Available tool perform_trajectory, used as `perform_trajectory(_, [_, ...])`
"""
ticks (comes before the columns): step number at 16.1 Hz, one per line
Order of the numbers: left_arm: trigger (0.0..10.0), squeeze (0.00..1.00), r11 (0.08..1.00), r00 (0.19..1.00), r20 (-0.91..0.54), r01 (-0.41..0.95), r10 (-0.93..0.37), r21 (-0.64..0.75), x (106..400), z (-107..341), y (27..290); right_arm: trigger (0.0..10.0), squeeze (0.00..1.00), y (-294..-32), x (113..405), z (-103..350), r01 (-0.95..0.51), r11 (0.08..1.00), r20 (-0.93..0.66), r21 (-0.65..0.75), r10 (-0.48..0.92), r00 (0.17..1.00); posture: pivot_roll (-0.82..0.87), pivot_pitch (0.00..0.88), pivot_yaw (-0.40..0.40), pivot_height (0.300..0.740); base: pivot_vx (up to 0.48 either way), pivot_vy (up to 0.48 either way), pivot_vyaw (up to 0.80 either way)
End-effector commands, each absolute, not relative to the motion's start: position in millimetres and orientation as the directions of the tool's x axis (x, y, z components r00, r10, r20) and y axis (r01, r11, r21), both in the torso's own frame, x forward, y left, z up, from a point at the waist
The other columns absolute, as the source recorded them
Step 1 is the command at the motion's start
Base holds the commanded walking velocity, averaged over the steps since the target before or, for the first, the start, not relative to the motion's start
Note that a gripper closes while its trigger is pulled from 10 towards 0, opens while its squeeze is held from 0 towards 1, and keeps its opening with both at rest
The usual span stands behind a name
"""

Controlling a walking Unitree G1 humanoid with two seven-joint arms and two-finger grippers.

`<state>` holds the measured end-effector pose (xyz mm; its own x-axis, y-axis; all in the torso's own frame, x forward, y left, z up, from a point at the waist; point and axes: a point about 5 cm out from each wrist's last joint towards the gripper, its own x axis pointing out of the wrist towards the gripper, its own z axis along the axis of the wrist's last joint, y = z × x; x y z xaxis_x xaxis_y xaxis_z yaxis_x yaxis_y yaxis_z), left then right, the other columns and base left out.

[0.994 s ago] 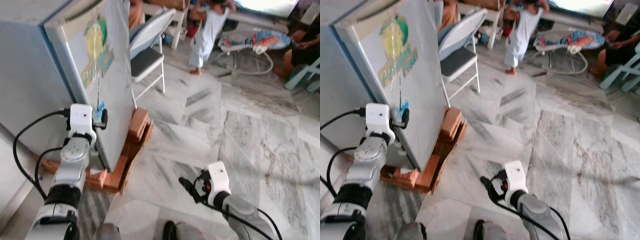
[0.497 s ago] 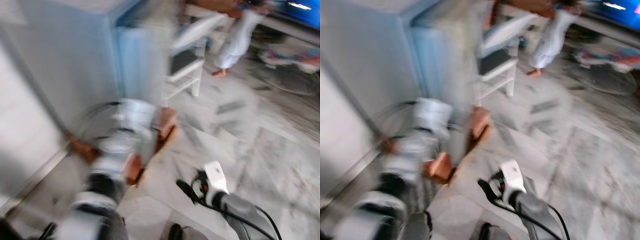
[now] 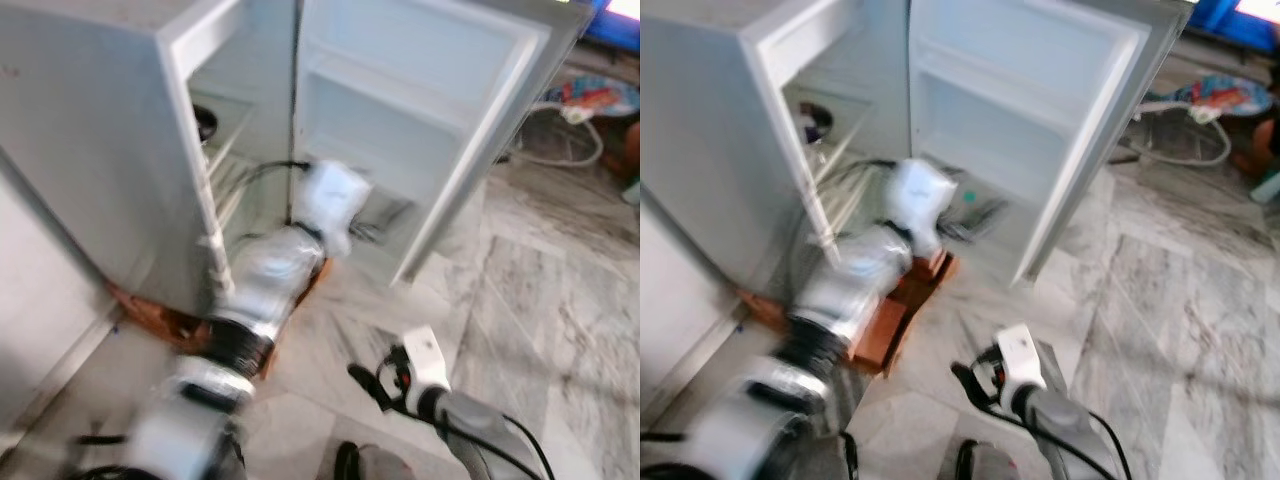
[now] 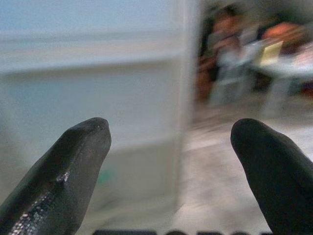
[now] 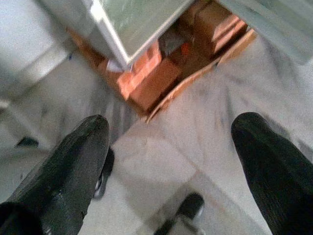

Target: Restocking fridge

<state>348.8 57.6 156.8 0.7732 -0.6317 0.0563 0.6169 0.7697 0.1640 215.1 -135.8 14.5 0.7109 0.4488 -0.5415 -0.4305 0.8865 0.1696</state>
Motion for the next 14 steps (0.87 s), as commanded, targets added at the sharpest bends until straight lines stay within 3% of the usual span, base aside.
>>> perform_trajectory(1, [10.0, 0.00, 0.788, 0.795, 0.052, 0.588, -0.605, 0.184, 347.2, 153.0, 65.4, 10.0, 0.00, -137.7, 215.8, 14.2, -0.427, 0.889, -0.538, 0.165, 0.444, 0.717, 0.09, 0.092, -0.071, 0.740, 0.000, 0.000, 0.00])
perform_trajectory(3, [10.0, 0.00, 0.888, 0.896, 0.006, 0.439, -0.444, 0.134, 341.0, 130.6, 112.6, 10.0, 0.00, -136.2, 223.2, 23.4, -0.420, 0.894, -0.479, 0.155, 0.440, 0.760, 0.10, 0.101, -0.069, 0.740, 0.000, 0.000, 0.00])
perform_trajectory(6, [10.0, 0.00, 0.944, 0.957, -0.035, 0.291, -0.289, 0.158, 306.3, 108.6, 163.3, 10.0, 0.00, -144.3, 229.5, 30.4, -0.400, 0.908, -0.450, 0.123, 0.410, 0.793, 0.14, 0.139, -0.069, 0.740, 0.000, 0.000, 0.00])
perform_trajectory(10, [10.0, 0.00, 0.973, 0.982, -0.060, 0.187, -0.180, 0.138, 276.5, 99.4, 189.8, 10.0, 0.00, -145.3, 236.2, 33.2, -0.379, 0.920, -0.435, 0.104, 0.385, 0.814, 0.13, 0.145, -0.076, 0.740, 0.000, -0.066, 0.00])
perform_trajectory(14, [10.0, 0.00, 0.969, 0.980, -0.103, 0.186, -0.171, 0.164, 266.2, 88.1, 187.8, 10.0, 0.00, -141.7, 233.3, 30.9, -0.388, 0.917, -0.445, 0.091, 0.386, 0.808, 0.13, 0.139, -0.088, 0.740, 0.000, -0.272, 0.00])
